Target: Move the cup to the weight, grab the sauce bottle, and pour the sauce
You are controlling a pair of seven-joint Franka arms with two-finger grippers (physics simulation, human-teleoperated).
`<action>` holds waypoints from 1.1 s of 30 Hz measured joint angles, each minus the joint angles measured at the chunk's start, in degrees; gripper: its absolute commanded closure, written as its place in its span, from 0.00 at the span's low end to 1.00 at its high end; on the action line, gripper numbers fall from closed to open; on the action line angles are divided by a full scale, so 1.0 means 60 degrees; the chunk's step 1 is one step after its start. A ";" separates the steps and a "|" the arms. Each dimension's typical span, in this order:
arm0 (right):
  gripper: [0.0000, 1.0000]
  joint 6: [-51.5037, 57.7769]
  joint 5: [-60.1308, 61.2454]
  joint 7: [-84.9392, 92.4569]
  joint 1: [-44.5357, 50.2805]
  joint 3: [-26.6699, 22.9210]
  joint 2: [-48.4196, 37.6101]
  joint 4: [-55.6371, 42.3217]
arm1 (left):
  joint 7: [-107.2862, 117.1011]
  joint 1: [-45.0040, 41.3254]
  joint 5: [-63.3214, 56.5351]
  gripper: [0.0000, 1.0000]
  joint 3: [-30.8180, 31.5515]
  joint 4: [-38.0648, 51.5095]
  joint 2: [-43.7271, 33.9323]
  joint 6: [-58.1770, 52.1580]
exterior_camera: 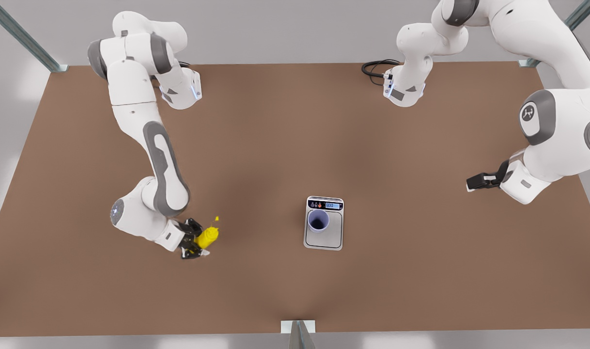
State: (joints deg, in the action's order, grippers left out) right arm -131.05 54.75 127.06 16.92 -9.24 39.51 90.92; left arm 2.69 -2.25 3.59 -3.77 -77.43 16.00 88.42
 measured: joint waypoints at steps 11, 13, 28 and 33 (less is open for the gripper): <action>0.49 0.3385 0.4920 0.1610 -0.1032 0.0100 0.0412 0.1195 | -0.0038 -0.0005 0.0001 0.00 -0.0016 -0.0005 -0.0060 -0.0249; 0.49 0.3652 0.5297 0.1788 -0.1003 0.0116 0.0625 0.1129 | -0.0039 0.0011 0.0000 0.00 -0.0016 -0.0015 -0.0018 -0.0234; 0.49 0.3752 0.6281 0.2402 -0.0930 0.0409 0.1770 0.0669 | -0.0068 0.0040 0.0003 0.00 -0.0016 -0.0001 -0.0029 -0.0337; 0.39 0.3743 0.6273 0.2374 -0.0930 0.0410 0.1838 0.0623 | -0.0068 0.0053 0.0003 0.00 -0.0016 -0.0015 0.0043 -0.0279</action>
State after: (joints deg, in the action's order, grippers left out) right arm -108.59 92.39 141.30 11.34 -6.78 50.54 94.66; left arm 2.29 -1.93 3.61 -3.87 -77.52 16.26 86.74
